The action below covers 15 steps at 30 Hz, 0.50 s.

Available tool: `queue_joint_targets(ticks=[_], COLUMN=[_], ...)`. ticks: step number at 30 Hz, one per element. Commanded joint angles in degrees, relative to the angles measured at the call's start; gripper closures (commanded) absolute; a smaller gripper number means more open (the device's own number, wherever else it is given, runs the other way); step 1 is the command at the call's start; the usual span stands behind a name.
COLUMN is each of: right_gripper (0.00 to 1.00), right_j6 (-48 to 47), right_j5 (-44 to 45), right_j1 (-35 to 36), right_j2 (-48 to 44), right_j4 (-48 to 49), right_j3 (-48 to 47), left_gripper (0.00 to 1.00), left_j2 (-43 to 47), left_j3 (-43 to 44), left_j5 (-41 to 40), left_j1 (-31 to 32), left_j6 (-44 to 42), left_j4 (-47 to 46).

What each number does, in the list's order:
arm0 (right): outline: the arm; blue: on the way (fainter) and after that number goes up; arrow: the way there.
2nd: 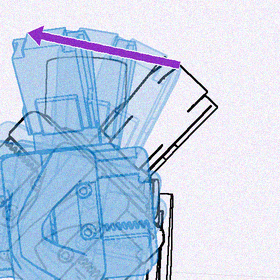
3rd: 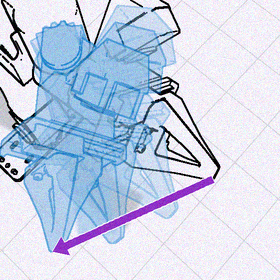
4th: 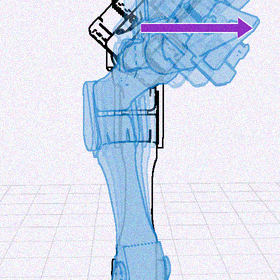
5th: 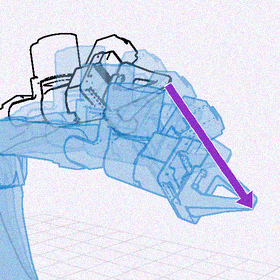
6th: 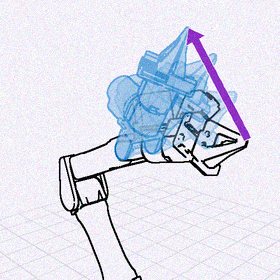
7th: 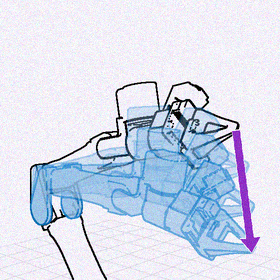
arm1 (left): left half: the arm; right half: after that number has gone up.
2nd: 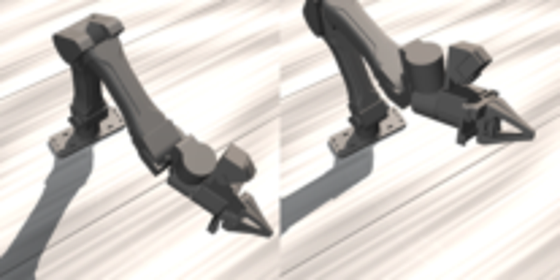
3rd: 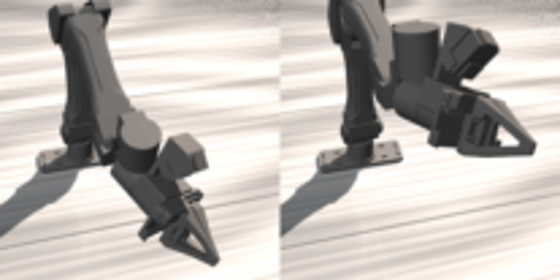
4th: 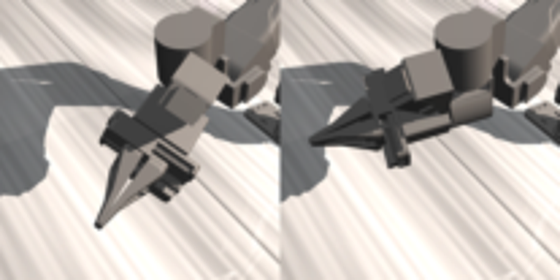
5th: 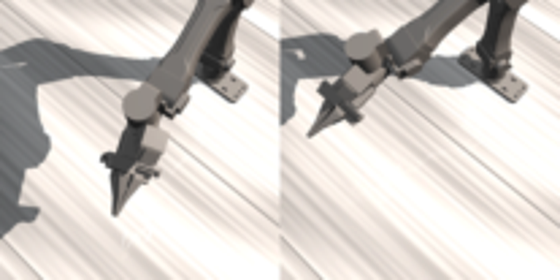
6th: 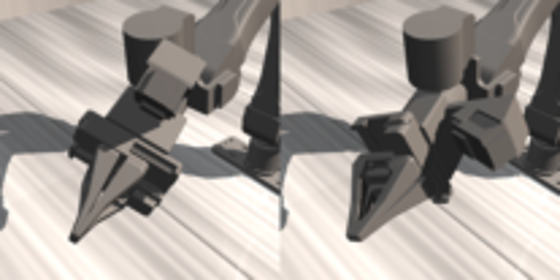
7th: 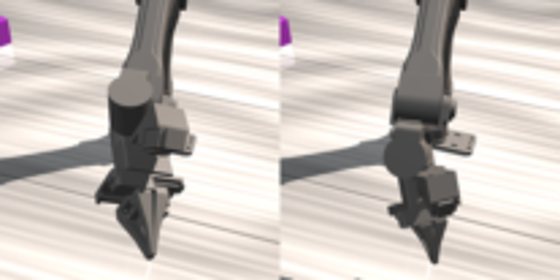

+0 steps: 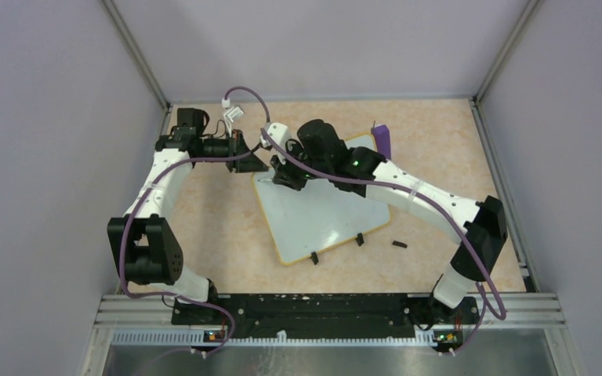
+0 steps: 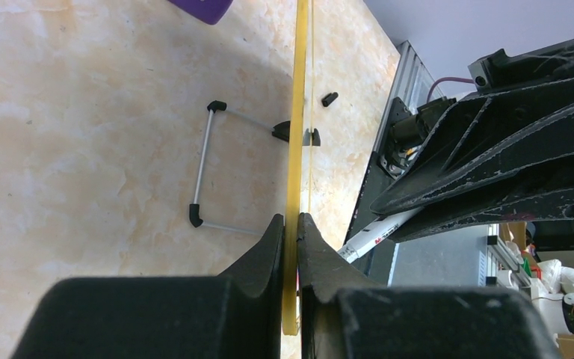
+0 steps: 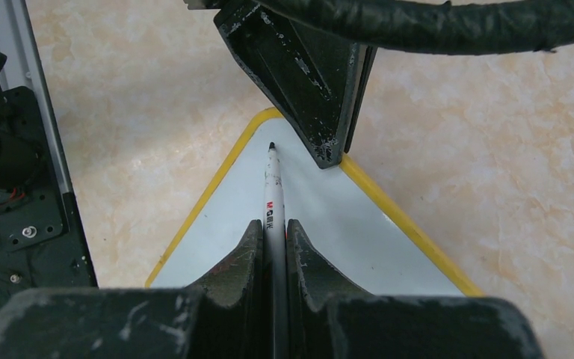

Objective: Write a sentence on the whiteboard

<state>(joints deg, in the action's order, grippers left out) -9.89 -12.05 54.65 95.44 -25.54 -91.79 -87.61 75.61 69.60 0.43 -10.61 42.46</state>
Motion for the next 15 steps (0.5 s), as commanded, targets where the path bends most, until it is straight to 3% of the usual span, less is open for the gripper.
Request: queue_joint_targets(ticks=[1, 15], right_gripper=[1.00, 1.00], right_j6=[-0.46, 0.27], right_j5=[0.59, -3.05], right_j1=[0.63, 0.72], right_j2=[-1.79, -4.07], right_j4=[2.38, 2.73], right_j3=[1.82, 8.56], left_gripper=[1.00, 1.00], left_j2=[0.99, 0.82], left_j3=[-0.06, -0.09], left_j5=[0.20, -0.02], left_j1=[-0.05, -0.02], left_j6=[0.04, -0.11], left_j4=[-1.29, -1.32])
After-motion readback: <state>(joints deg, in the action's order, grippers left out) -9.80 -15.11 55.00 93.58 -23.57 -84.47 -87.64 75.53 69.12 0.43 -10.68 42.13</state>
